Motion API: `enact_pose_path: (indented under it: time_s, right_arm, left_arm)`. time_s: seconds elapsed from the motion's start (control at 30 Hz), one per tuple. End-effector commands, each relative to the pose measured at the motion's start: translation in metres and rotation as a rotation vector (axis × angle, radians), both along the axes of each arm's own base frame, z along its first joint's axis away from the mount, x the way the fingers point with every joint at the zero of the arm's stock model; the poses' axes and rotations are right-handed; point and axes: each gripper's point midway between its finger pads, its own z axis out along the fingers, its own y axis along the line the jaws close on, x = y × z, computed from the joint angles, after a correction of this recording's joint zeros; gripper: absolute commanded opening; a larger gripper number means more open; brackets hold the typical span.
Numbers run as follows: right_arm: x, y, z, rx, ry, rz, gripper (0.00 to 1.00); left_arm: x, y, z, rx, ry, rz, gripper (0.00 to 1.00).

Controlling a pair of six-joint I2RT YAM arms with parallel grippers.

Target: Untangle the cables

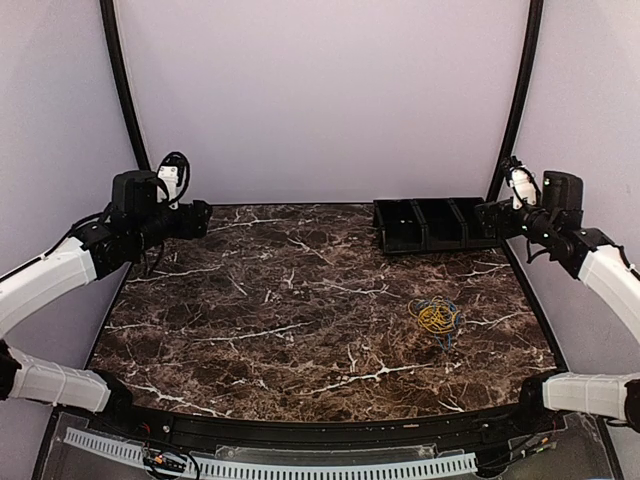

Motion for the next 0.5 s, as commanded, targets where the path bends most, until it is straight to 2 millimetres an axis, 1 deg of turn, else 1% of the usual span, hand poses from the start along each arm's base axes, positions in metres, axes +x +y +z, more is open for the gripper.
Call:
enact_pose_path:
  time_s: [0.0,0.13,0.23,0.37,0.47]
  right_arm:
    - [0.004,-0.005,-0.005,0.019,-0.032,-0.003,0.99]
    - [0.006,0.008,-0.023,-0.026,-0.004,0.116,0.99]
    - [0.014,0.020,-0.034,-0.050,0.028,0.183,0.98]
    - [0.031,0.036,-0.052,-0.101,0.077,0.236,0.94]
    - [0.046,0.050,-0.068,-0.127,0.126,0.283,0.87]
  left_arm:
    - [0.006,-0.010,-0.014,-0.043,-0.009,-0.075,0.78]
    - [0.006,-0.016,-0.030,-0.069,-0.001,-0.125,0.73]
    - [0.005,-0.020,-0.039,-0.077,0.000,-0.161,0.71]
    - [0.002,-0.026,-0.044,-0.096,-0.008,-0.207,0.69]
    - [-0.001,-0.033,-0.043,-0.102,-0.025,-0.248,0.68]
